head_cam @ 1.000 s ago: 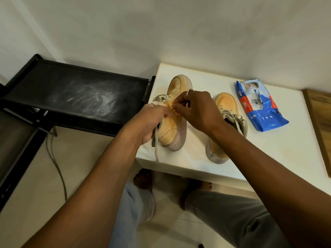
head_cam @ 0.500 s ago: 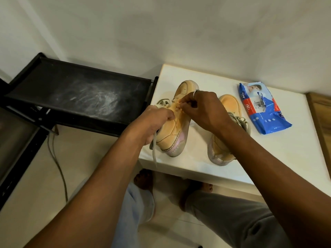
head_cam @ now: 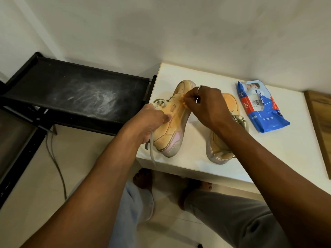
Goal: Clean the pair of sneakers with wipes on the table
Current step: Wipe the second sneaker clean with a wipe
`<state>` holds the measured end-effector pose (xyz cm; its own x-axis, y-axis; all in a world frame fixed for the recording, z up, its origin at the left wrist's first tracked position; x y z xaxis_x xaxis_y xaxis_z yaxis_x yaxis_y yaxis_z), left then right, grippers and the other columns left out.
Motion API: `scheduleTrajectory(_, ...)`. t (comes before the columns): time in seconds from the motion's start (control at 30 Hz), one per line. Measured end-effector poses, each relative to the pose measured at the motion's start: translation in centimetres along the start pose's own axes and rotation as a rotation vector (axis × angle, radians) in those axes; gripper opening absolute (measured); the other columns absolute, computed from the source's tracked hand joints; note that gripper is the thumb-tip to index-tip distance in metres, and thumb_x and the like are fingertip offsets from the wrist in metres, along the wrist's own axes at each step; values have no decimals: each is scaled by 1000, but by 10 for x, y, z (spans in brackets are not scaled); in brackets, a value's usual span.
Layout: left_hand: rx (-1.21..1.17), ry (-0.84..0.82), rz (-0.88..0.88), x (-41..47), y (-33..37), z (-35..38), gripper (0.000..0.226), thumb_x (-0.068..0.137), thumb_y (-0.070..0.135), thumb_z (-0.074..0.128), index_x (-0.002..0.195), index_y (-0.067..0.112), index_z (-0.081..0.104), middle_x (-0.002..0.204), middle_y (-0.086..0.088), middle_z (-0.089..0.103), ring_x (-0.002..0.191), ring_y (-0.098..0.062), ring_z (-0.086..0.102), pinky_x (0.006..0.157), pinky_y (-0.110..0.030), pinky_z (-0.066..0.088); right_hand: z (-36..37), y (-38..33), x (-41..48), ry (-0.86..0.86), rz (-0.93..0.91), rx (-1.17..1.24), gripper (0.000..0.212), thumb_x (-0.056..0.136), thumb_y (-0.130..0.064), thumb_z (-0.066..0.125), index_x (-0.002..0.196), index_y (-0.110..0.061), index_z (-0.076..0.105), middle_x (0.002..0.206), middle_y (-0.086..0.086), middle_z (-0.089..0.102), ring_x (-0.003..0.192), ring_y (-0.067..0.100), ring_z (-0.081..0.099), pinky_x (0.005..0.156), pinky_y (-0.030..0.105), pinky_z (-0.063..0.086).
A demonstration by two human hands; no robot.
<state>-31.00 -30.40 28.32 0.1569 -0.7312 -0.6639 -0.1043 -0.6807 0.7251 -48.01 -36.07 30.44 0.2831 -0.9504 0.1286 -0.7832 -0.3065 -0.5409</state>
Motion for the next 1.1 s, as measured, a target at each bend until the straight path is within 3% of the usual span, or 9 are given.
scheduleTrajectory(0.13, 8, 23, -6, 2, -2, -3, 39, 93, 20, 71, 127, 18, 52, 115, -6, 63, 106, -29, 63, 100, -51, 51, 5, -10, -5, -176, -48, -12, 18, 90, -25, 67, 104, -17, 76, 93, 0, 73, 78, 12, 63, 71, 30, 55)
scheduleTrajectory(0.2, 10, 28, -5, 2, -1, -2, 37, 94, 20, 71, 126, 18, 51, 114, -5, 62, 107, -29, 62, 100, -50, 51, 4, -12, -7, -250, -55, 8, 17, 89, -25, 68, 101, -16, 77, 92, -1, 73, 77, 13, 64, 71, 30, 56)
scheduleTrajectory(0.47, 37, -8, 31, 4, -1, 1, 39, 93, 19, 71, 129, 19, 55, 117, -6, 67, 107, -31, 65, 98, -53, 53, 2, 0, 4, 33, -69, -184, 23, 91, -28, 59, 92, -12, 74, 87, 7, 70, 76, 25, 63, 66, 42, 54)
scheduleTrajectory(0.73, 36, 27, -2, 7, -5, 0, 41, 91, 26, 72, 128, 21, 56, 117, -6, 67, 106, -31, 65, 96, -52, 53, -2, 2, 7, -95, -47, -124, 21, 90, -30, 67, 98, -14, 77, 91, 5, 72, 78, 20, 64, 74, 42, 55)
scheduleTrajectory(0.93, 38, 64, 1, 9, -4, 0, 39, 90, 26, 73, 125, 21, 57, 116, -7, 67, 105, -31, 65, 96, -51, 53, 6, -12, -5, -220, -89, -120, 17, 89, -21, 65, 100, -17, 77, 96, 1, 74, 82, 16, 65, 76, 36, 56)
scheduleTrajectory(1.1, 26, 85, -13, 10, -6, -4, 28, 94, 17, 69, 118, 18, 56, 108, -7, 66, 100, -28, 66, 93, -48, 56, 13, -23, -15, -391, -156, -108, 19, 92, -25, 65, 107, -23, 77, 99, -7, 73, 79, 8, 63, 60, 7, 39)
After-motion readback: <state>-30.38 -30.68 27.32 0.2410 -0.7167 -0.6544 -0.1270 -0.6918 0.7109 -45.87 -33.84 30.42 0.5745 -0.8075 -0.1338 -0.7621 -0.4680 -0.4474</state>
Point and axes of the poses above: each hand's wrist, its own x-axis towards the middle knuckle, its own z-axis out of the palm, y = z × x, the point moved 2 cm from there along x, towards the middle knuckle
